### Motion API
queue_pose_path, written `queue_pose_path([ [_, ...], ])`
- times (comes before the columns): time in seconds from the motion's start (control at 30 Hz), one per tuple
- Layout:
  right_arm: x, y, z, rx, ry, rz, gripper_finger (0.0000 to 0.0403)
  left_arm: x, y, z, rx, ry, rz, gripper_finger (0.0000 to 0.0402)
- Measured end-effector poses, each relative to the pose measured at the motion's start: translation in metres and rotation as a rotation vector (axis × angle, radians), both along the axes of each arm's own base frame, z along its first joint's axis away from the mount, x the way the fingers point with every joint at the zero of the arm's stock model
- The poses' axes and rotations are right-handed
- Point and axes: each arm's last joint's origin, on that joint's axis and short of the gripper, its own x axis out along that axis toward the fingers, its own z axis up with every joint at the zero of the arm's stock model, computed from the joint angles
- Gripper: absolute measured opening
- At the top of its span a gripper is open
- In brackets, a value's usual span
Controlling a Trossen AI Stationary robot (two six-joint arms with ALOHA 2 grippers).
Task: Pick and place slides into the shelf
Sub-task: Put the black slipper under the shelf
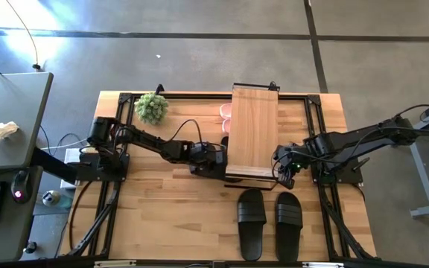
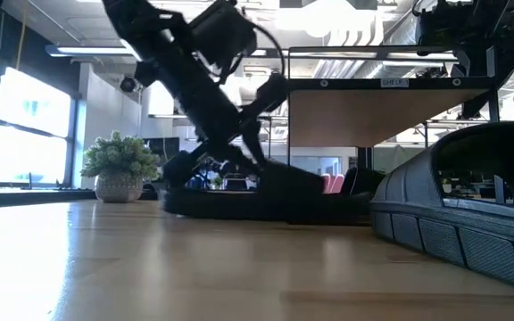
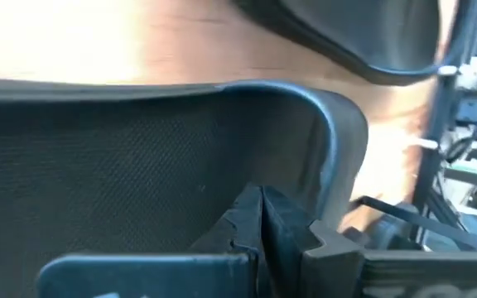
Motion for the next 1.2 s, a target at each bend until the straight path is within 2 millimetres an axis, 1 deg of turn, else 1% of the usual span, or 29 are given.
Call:
queue_pose_path([
  [0.1,0.000,0.000,0.000,0.001,0.000,0.000,0.0000,0.006,0.001,0.007,0.015,0.005,-0.002,0.0000],
  [0.27,0.000,0.000,0.000,0.001,0.000,0.000,0.0000,0.008,0.001,0.010,0.012,-0.002,-0.008,0.0000],
  [0.4,0.000,0.000,0.000,0.001,0.000,0.001,0.0000,0.004,0.000,0.007,0.024,0.054,-0.032,0.0000],
  [0.5,0.000,0.000,0.000,0.001,0.000,0.001,0.0000,-0.002,0.000,0.015,0.042,0.082,-0.051,0.0000],
  [0.67,0.000,0.000,0.000,0.001,0.001,0.001,0.0000,-0.017,-0.001,0.034,0.097,0.142,-0.080,0.0000],
  [0.77,0.000,0.000,0.000,0.000,0.000,0.001,0.0000,-0.031,-0.002,0.050,0.133,0.193,-0.128,0.0000],
  [0.9,0.000,0.000,0.000,0.000,0.001,0.002,0.0000,-0.052,-0.004,0.064,0.168,0.303,-0.202,0.0000],
  [1.07,0.000,0.000,0.000,0.000,0.000,0.002,0.0000,-0.077,-0.006,0.079,0.259,0.434,-0.393,0.0000],
  [1.2,0.000,0.000,0.000,0.000,0.001,0.002,0.0000,-0.089,-0.009,0.081,0.291,0.516,-0.590,0.0000],
])
